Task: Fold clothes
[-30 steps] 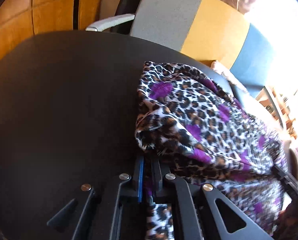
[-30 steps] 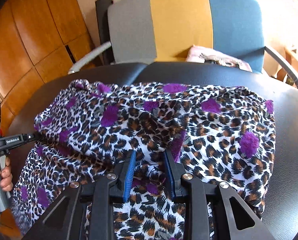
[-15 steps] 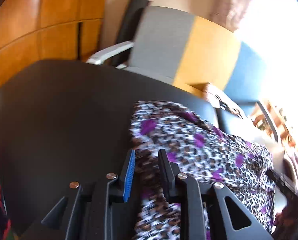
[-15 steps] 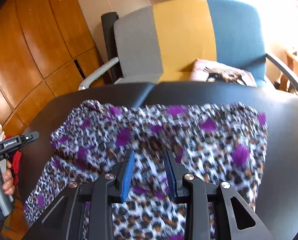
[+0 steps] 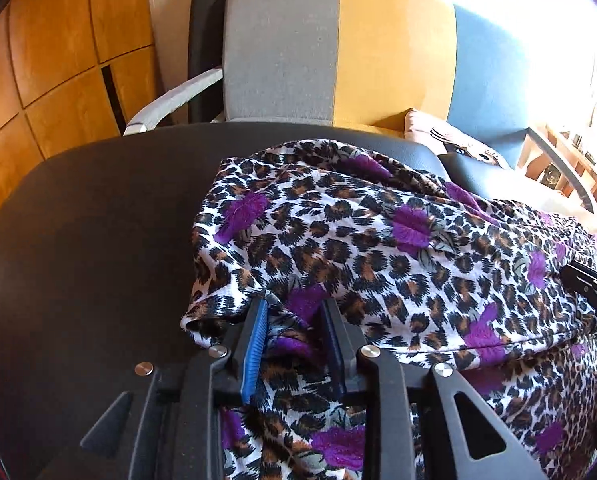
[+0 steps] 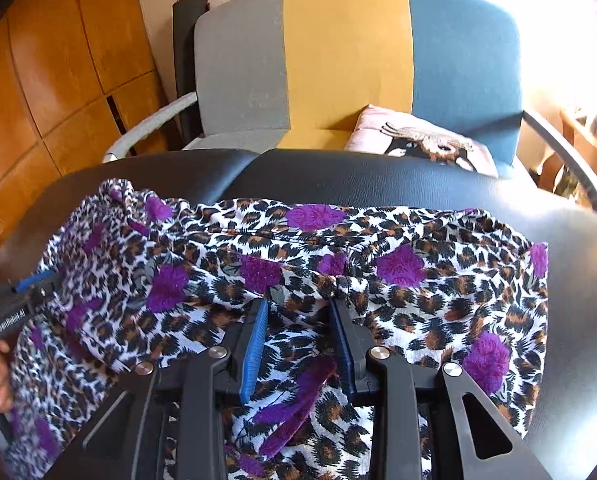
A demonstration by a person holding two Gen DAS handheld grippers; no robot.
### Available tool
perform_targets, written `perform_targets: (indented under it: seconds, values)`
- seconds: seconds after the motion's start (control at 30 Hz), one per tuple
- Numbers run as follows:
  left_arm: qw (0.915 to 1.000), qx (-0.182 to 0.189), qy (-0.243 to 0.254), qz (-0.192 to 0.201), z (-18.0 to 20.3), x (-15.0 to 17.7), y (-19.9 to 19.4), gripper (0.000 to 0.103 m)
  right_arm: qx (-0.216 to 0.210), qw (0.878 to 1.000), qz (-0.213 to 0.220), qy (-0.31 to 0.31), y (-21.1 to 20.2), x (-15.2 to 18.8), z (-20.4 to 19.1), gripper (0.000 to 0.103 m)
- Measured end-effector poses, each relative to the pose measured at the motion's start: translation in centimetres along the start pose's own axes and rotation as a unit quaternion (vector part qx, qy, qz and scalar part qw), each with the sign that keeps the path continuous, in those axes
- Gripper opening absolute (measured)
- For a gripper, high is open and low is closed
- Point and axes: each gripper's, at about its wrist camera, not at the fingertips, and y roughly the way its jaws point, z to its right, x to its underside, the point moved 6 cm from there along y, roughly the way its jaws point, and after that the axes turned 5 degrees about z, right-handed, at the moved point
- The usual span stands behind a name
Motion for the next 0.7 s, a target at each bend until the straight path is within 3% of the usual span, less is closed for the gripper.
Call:
perform_targets:
  seconds: [0.1,0.33,0.43,0.5,0.63,0.7]
  values:
    - [0.9998,-0.012,0.013,0.003,1.0,-1.8,2.4,0.028,0.005,1.0,0.001,-0.005,0.7,-0.6,0.3,0.033]
    - [0.9994,-0.022,0.026,0.005,1.3,-0.7,5.1,0.028,0.003,1.0,-0.002,-0.003,0.3,-1.0,0.4,0.037]
    - [0.9998,-0.007,0.019,0.001,1.1,-0.5,4.7,0.028,-0.002,1.0,-0.014,0.006,-1.2,-0.7,0.3,0.052]
    - [0.9998,0.016,-0.008,-0.01,0.4,-0.6,3.9,0.028,-0.025,0.999,-0.007,0.027,-3.5,0.1,0.8,0.054]
    - [0.9968,0.056,-0.057,-0.004,-1.8,-0.3,0.5,0.031,-0.072,0.995,-0.009,0.075,-8.0,2.3,2.7,0.072]
    - [0.9953,0.071,-0.066,0.001,-2.9,0.3,-1.5,0.031,-0.092,0.99,-0.023,0.107,-10.2,4.4,4.5,0.073]
